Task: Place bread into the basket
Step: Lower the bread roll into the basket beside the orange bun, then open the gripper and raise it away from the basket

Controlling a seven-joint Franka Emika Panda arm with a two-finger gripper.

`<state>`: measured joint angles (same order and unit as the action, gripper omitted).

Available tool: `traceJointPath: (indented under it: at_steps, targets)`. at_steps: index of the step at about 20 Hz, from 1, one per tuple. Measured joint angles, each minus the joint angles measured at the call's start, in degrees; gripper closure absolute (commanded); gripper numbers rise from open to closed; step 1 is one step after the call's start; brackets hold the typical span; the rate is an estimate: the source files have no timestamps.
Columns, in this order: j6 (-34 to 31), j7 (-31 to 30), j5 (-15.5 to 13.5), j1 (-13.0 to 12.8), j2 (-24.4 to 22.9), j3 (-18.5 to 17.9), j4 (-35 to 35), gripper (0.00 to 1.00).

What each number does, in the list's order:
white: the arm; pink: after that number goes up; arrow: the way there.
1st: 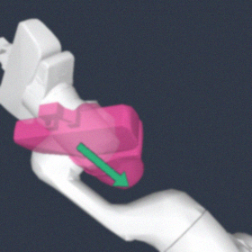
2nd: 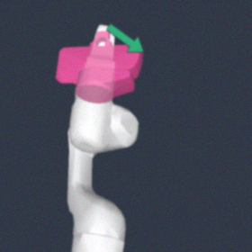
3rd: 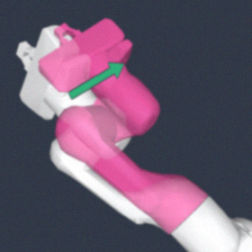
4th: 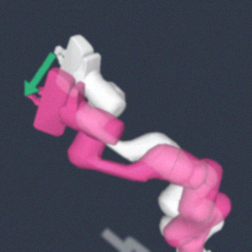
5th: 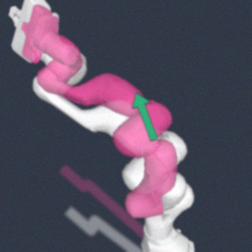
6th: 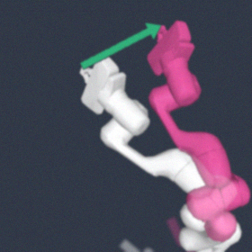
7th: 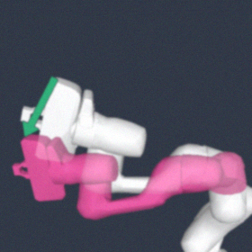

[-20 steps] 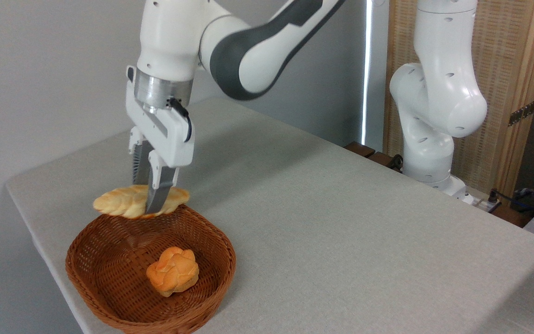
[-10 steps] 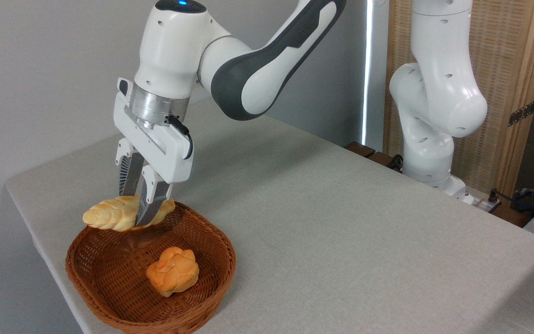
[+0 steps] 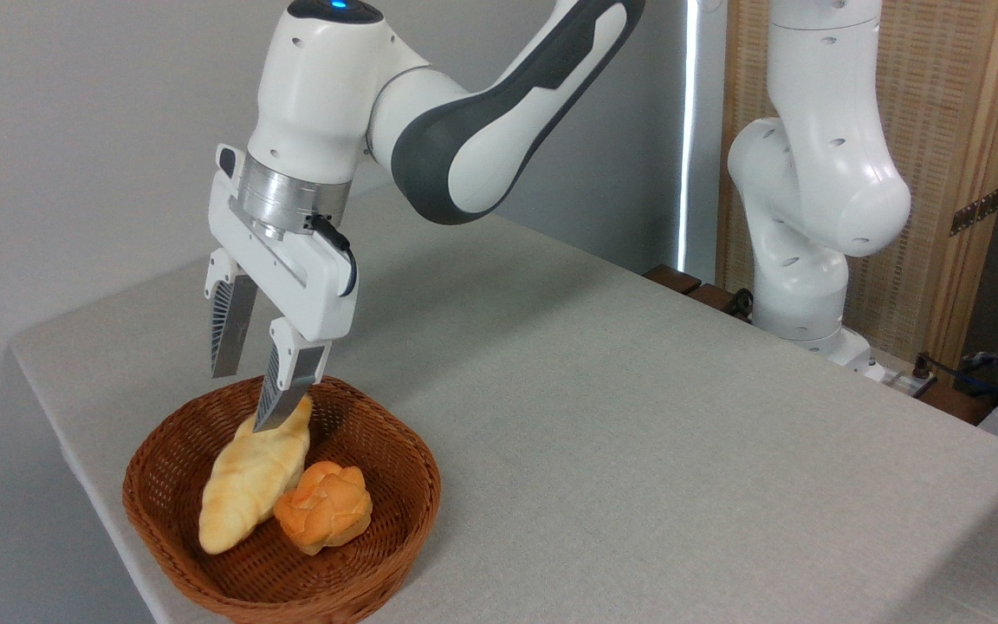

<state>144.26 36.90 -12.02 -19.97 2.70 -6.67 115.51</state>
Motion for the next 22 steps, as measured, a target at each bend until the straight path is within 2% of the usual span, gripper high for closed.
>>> traceJointPath:
  at_steps: [12,14,22]
  targets:
    - [-0.6,-1.2,0.0,0.1,-0.5,-1.4,-0.8,0.0]
    - [-2.8,-1.3,0.2,0.1,-1.2,-1.5,-0.9,0.0]
    - [-21.5,-1.3,7.9,0.1,-7.3,-3.9,-1.1,0.0]
